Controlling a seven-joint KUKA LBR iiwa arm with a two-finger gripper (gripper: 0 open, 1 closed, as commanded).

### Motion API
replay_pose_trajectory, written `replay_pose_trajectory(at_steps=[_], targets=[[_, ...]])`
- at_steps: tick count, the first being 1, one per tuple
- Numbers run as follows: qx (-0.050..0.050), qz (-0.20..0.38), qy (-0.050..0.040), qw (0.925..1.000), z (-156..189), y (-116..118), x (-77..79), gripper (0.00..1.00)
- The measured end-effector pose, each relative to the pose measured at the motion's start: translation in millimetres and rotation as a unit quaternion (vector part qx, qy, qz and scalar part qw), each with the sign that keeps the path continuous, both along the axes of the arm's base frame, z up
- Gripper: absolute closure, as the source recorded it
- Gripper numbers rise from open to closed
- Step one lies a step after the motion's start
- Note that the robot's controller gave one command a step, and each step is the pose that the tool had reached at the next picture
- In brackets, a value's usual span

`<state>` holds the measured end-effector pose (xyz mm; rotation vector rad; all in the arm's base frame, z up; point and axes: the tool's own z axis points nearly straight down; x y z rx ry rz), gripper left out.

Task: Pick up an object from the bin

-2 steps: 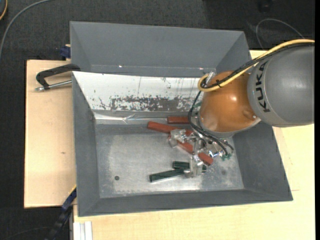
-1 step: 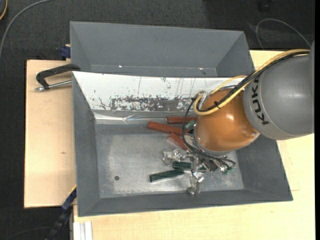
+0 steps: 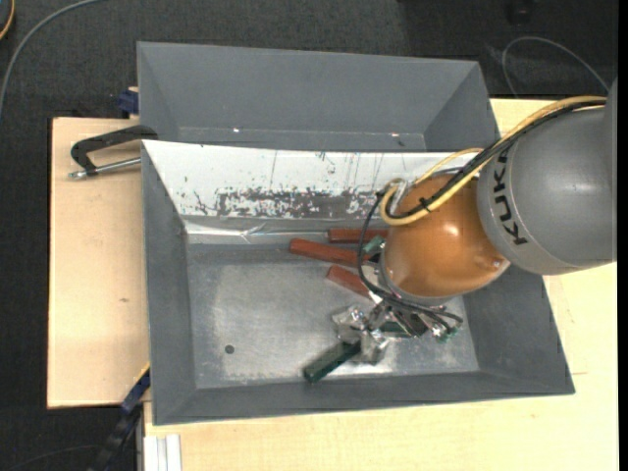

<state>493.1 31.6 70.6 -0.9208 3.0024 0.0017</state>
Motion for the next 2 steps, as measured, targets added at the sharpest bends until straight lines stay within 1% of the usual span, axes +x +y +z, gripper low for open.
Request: replay_pose_trajectory(at_steps=[1,2], targets=[[0.000,0.043,-0.0066,0.9991,124.8,-2.2,3.6,1.00],[0.000,0.056,-0.0072,0.9984,371.9,-12.0,10.7,1.00]])
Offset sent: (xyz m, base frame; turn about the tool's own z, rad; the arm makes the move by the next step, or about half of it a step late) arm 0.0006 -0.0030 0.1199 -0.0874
